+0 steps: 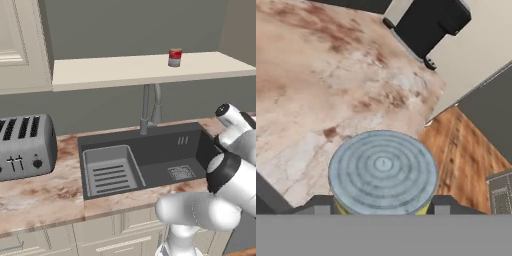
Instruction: Restock the canned food cabinet by taking the new fresh canned food from the counter and placing it in the cabinet. Then, take the old canned food from the cabinet and place it on the counter.
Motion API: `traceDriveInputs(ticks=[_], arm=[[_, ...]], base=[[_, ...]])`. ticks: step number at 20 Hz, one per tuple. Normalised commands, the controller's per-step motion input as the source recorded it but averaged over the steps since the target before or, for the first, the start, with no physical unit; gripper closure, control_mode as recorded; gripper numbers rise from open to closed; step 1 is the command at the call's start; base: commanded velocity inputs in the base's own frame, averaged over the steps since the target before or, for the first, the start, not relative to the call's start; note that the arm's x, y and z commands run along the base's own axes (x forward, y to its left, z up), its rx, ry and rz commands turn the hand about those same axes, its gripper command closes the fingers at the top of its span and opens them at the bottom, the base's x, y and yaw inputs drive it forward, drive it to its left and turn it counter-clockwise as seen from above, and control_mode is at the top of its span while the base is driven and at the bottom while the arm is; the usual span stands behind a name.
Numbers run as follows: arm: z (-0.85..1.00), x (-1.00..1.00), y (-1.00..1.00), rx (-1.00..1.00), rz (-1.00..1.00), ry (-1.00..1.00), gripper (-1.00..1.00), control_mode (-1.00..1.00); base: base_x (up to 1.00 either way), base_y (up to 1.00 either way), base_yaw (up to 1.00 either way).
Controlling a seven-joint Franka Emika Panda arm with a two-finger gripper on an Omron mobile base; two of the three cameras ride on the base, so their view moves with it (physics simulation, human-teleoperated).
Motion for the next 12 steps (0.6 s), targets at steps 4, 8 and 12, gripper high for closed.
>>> traceDriveInputs(ticks=[4,8,12], arm=[[0.00,0.11,-0.21,0.00,0.01,0.00,1.00,-1.00],[-0.23,0.00,-0.64,0.05,0.00,0.00,1.00,-1.00],[-0.41,0.00,-1.00,0.13,0.00,0.00,1.00,-1.00]], base=[[0.00,0.00,0.00],[0.00,0.00,0.00],[0.00,0.00,0.00]])
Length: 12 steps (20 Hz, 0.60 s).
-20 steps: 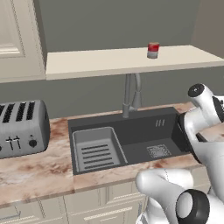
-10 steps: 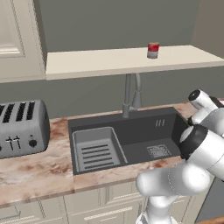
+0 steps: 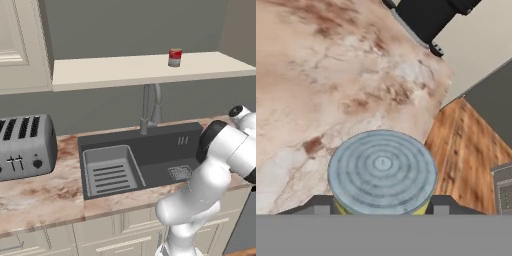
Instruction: Restock the canned food cabinet by taking the new fresh canned food from the counter and placing it in the cabinet. Then, take the old canned food from the cabinet and place it on the counter.
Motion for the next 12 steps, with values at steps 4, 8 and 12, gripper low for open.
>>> traceDriveInputs(ticks=[4,8,12], arm=[[-0.26,0.00,-0.61,0.04,0.00,-0.03,1.00,-1.00],[-0.31,0.00,-0.29,0.03,0.00,-0.13,1.00,-1.00],[-0.48,0.00,-0.21,0.04,0.00,-0.23,1.00,-1.00]], base=[[0.00,0.00,0.00],[0.00,0.00,0.00],[0.00,0.00,0.00]])
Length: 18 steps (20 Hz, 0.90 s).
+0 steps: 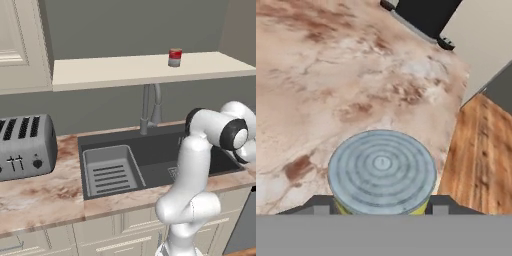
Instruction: Restock the canned food cabinet by taking the new fresh canned food from the counter and placing it in the cabinet. Then, take the old canned food from the cabinet and place it on the counter.
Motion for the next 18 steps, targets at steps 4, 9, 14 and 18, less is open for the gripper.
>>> traceDriveInputs(ticks=[4,9,14,18], arm=[[-0.43,0.00,-0.16,0.08,0.00,-0.23,1.00,-1.00],[-0.05,0.00,-0.08,0.08,-0.01,-0.09,-1.00,-1.00],[0.32,0.00,0.00,0.02,-0.06,0.00,-1.00,-1.00],[0.78,0.01,0.02,0.00,-0.07,0.01,-1.00,-1.00]], base=[[0.00,0.00,0.00],[0.00,0.00,0.00],[0.00,0.00,0.00],[0.00,0.00,0.00]])
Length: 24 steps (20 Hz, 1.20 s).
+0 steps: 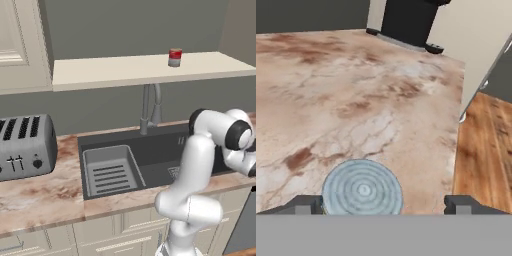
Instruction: Restock the canned food cabinet by taking the new fresh canned food from the counter and placing it in the cabinet. Then, take the old canned food from the cabinet and place it on the counter.
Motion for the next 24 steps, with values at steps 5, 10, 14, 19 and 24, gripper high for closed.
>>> traceDriveInputs(ticks=[5,10,14,19,24], arm=[[1.00,0.00,0.09,0.00,-0.06,0.00,-1.00,-1.00],[1.00,-0.54,0.32,0.02,-0.03,-0.02,-1.00,-1.00],[0.82,-1.00,0.61,0.02,0.00,-0.12,-1.00,-1.00],[0.89,-1.00,0.93,0.05,0.00,-0.21,-1.00,-1.00],[1.00,-1.00,0.97,0.01,0.06,-0.24,-1.00,-1.00]], base=[[0.00,0.00,0.00],[0.00,0.00,0.00],[0.00,0.00,0.00],[0.00,0.00,0.00],[0.00,0.00,0.00]])
